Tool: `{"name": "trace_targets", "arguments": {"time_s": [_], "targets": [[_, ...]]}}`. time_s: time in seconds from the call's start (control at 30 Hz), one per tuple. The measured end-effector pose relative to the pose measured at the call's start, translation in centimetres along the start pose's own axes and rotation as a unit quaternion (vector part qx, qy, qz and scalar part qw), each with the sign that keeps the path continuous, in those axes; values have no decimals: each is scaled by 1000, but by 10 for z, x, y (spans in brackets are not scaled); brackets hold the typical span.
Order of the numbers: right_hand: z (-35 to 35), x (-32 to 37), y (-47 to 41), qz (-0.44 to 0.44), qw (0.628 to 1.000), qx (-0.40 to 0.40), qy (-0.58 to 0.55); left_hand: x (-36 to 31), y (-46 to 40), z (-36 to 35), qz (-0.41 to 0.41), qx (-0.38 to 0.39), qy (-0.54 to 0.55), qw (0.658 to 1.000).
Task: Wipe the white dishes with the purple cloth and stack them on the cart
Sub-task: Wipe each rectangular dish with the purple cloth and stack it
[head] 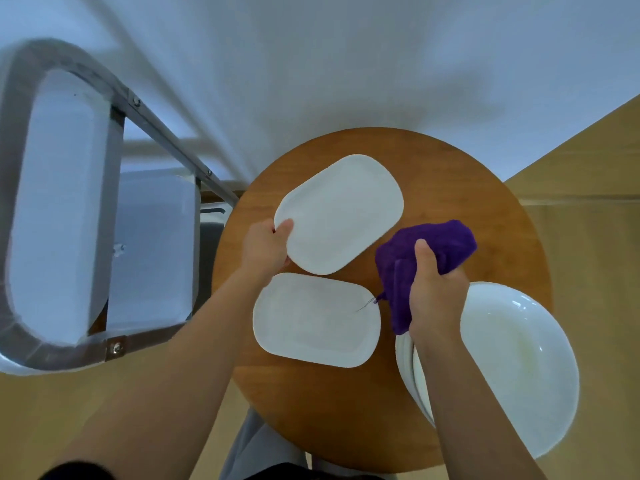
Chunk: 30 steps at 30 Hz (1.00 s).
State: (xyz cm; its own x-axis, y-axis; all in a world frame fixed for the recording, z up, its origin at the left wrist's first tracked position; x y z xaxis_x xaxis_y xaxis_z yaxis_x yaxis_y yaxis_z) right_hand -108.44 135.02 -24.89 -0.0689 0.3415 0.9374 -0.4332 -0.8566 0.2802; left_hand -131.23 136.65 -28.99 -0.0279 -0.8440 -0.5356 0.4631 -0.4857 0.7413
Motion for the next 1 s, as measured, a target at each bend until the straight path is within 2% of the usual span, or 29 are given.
{"name": "trace_targets", "arguments": {"time_s": [0.1, 0.17, 0.27, 0.37, 0.47, 0.53, 0.67, 0.77, 0.83, 0.9, 1.0], "targets": [[-4, -4, -8, -7, 1000, 31, 3, -3, -16, -3, 5, -12, -48, 999], [-7, -5, -11, -12, 999, 50, 5, -6, -24, -1, -24, -46, -118, 992], [-11, -7, -15, -16, 998, 67, 7, -10, -37, 3, -107, -114, -269, 950], [-14, -7, -18, -20, 997, 73, 2, -12, -50, 4, -109, -137, -374, 911], [-17, -8, -18, -28, 996, 85, 0, -13, -59, 3, -99, -143, -431, 886], [-19, -8, -16, -37, 995, 92, -3, -13, -58, 4, -99, -152, -421, 888], [-17, -8, -10, -58, 995, 84, -11, 21, -36, 13, -57, -149, -256, 953], [-13, -10, -3, -66, 994, 85, -9, 74, -9, 14, -55, -121, -297, 946], [-11, -12, 6, -67, 994, 90, -7, 102, 5, 20, -43, -150, -318, 935], [-8, -14, 14, -69, 994, 84, -2, 119, 11, 26, -19, -171, -284, 943], [-2, -15, 24, -66, 995, 69, 1, 126, 13, 33, 4, -159, -239, 958]]}}
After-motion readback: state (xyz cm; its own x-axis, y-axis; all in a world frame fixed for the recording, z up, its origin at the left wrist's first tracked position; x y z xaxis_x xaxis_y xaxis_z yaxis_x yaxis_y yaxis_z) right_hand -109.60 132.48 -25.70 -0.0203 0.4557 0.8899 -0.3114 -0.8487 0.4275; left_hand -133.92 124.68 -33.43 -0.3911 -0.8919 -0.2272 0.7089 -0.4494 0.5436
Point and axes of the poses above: each hand's wrist, its own y-axis away from the middle knuckle, its own z-axis out of the back of the hand, x = y × z, the point moved 3 cm from there along -y, towards the middle knuckle, and after that the axes turned 14 degrees about z, right-handed, at the moved point
